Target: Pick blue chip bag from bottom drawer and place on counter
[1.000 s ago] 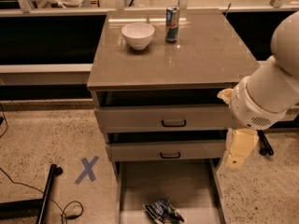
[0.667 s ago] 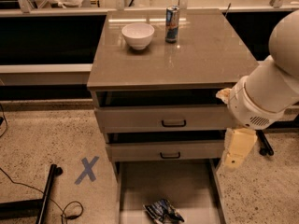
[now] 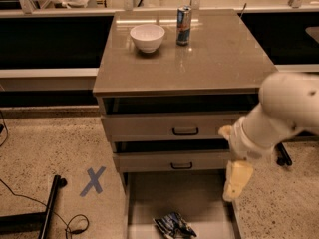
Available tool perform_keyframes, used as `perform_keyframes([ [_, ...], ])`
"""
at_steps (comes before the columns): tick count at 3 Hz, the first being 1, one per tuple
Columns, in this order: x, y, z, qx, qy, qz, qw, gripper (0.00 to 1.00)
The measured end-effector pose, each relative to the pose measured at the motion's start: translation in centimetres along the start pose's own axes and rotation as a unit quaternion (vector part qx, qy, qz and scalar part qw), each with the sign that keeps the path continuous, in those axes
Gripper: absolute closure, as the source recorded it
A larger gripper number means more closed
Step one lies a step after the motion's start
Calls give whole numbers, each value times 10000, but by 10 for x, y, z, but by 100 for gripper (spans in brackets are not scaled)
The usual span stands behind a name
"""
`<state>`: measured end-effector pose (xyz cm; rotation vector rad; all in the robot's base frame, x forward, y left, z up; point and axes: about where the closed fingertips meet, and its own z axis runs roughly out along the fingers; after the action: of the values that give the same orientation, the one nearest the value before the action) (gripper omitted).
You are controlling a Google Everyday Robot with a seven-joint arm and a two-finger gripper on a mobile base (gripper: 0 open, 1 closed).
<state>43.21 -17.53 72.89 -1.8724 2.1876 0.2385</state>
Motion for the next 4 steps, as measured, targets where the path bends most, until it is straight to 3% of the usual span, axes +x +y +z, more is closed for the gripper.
perform_keyframes([
  [1, 42, 23, 117, -468, -297, 5, 9985, 0],
  [2, 47, 17, 165, -479, -570, 146, 9971, 0],
  [3, 52, 14, 172, -476, -614, 296, 9965, 0],
  [4, 78, -17, 237, -141, -914, 200, 9955, 0],
])
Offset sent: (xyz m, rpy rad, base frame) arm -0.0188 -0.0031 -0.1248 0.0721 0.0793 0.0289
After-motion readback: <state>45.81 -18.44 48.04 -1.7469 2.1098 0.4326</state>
